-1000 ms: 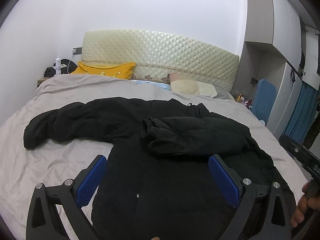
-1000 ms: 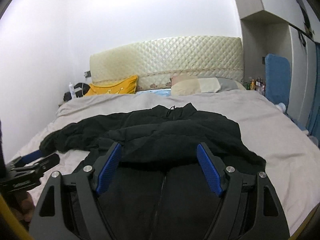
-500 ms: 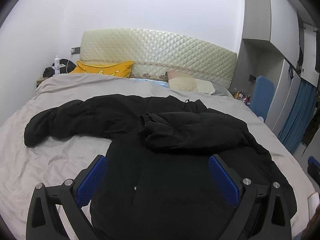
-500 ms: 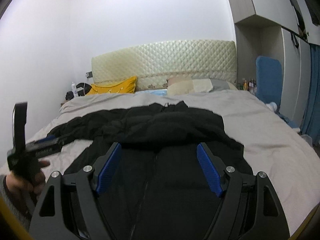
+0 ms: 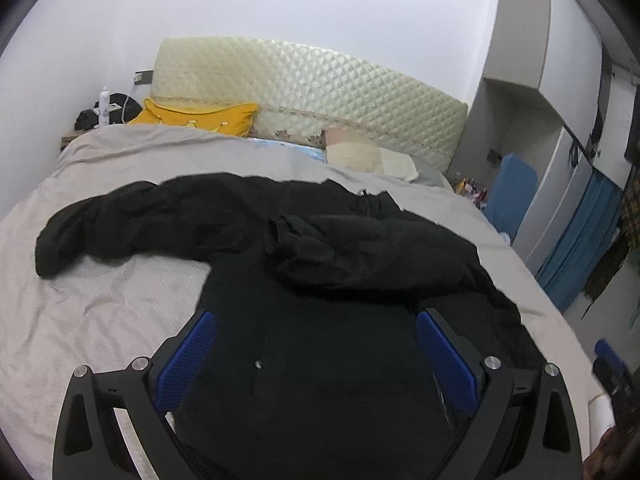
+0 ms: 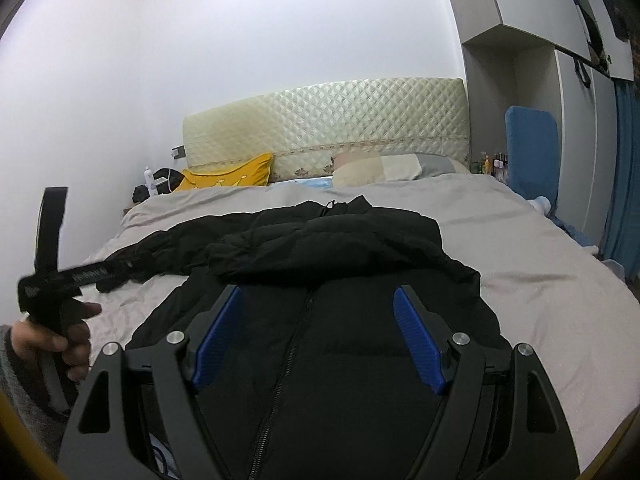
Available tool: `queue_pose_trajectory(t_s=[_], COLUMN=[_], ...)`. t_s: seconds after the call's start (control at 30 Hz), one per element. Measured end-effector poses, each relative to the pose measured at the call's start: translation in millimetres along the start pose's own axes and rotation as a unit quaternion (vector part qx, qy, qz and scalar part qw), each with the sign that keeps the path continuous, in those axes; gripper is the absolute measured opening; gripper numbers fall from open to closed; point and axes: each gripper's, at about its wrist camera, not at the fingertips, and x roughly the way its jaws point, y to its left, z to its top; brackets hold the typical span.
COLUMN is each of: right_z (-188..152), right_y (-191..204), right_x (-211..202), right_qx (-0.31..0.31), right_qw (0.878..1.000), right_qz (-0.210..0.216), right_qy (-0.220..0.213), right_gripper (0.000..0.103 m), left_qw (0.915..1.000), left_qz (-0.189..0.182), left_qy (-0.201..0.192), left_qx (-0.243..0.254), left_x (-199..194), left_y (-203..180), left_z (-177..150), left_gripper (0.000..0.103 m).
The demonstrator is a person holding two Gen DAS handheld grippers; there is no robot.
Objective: Fold large clothes
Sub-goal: 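Withdraw the right tool while moving the left tool toward the other sleeve cuff, then grasp the other black sleeve cuff with the left tool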
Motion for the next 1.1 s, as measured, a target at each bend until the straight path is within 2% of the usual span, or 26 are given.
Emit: queue_pose_trajectory(t_s=[0.1, 0.2, 0.33, 0.4, 0.5, 0.67, 0.77, 0.93, 1.03, 1.1], right_z=[-1, -1, -2, -2, -4, -5, -5, -11, -12, -14], right_y=[-1, -3, -1, 0, 2, 2, 4, 10, 11, 12], right_x=[-1, 0, 0, 0, 2, 4, 9, 23, 30, 34], right_qx=[-0.001, 0.009, 0.013, 0.010, 0.011, 0.020, 0.017, 0.005, 0.010, 0.012], right_qw=[1.000, 1.000, 1.000, 1.000, 1.000, 1.000, 1.000, 0.999, 0.999, 0.999], right_qz=[-0.005, 0.000, 0.008, 0.006, 0.004, -0.002, -0.005, -0.022, -0.024, -0.023], right_qy=[0.001, 0.002, 0.002, 0.001, 0.000, -0.005, 0.003, 0.022, 0.034, 0.036], right_gripper=[0.078, 0.078, 0.079, 0.079, 0.080, 0.080, 0.080, 0.083, 0.086, 0.089], left_qw=[0.9998, 0.9995, 0.9992, 0.9994, 0.9971, 0.9959, 0.9931, 0.9819, 0.9720, 0.9619], left_qz=[0.015, 0.019, 0.029, 0.027, 0.060, 0.084, 0.097, 0.099, 0.089, 0.070], left_qy=[-0.008, -0.025, -0.027, -0.011, 0.019, 0.034, 0.050, 0.086, 0.093, 0.094], left_qx=[-0.007, -0.005, 0.010, 0.016, 0.043, -0.001, -0.041, -0.136, -0.197, -0.247], left_x=[-16, -39, -58, -58, -53, -45, -27, 18, 40, 56], left_y=[10, 21, 38, 50, 72, 131, 175, 260, 305, 337], left_z=[21, 56, 102, 128, 162, 198, 198, 163, 135, 116], left_gripper=[0.102, 0.102, 0.102, 0.102, 0.102, 0.102, 0.102, 0.101, 0.100, 0.100])
